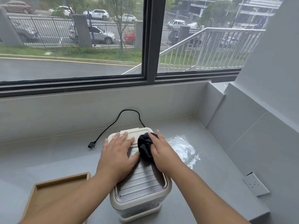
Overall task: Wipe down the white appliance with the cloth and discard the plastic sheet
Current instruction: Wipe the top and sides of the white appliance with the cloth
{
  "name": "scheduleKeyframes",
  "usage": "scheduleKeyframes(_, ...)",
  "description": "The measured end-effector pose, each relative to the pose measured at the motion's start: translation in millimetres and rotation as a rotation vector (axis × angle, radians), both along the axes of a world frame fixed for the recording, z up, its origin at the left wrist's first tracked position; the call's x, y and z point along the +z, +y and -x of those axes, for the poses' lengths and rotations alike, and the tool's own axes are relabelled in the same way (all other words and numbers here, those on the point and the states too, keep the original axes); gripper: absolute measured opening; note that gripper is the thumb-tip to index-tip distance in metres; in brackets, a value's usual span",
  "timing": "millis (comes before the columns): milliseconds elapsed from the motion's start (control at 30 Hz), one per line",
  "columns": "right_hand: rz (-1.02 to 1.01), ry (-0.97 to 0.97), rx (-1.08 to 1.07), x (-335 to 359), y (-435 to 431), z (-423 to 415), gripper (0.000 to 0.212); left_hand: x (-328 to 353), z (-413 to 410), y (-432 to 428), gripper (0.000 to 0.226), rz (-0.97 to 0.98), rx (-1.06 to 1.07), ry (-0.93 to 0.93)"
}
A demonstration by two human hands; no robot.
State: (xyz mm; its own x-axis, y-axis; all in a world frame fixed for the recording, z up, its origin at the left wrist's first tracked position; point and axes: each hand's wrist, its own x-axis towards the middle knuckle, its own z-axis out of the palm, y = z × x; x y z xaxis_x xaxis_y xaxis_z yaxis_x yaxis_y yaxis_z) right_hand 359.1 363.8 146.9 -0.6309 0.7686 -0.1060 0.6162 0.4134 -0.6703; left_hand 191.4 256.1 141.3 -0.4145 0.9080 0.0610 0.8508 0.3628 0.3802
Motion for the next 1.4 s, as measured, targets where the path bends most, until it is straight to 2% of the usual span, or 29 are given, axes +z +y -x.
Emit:
scheduleKeyframes(133, 0.003, 0.029, -0.018, 0, 8, 8, 0.052, 5, -3, -5, 0.085, -0.005, -0.021, 0.002)
scheduleKeyframes(300, 0.234, 0.222, -0.161, 1, 36, 24, 0.048, 3, -4, -3, 0.076, -0.006, -0.007, 0.000)
scheduleKeyframes(400, 0.269, 0.213, -0.182, 0, 53, 40, 0.046, 2, -3, -3, 0.079, -0.018, 0.000, -0.009)
scheduleKeyframes(767, 0.083, 0.191, -0.076, -3, 43, 37, 0.041, 2, -3, -1, 0.083, -0.006, 0.006, 0.014)
scheduleKeyframes(900, 0.016, 0.099, -0.056, -3, 25, 24, 0.047, 4, -3, -2, 0.077, -0.024, -0.001, 0.025)
scheduleKeyframes(1400, -0.109, -0.023, -0.143, 8, -100, -66, 0.048, 3, -3, -7, 0.069, -0.024, -0.018, -0.028)
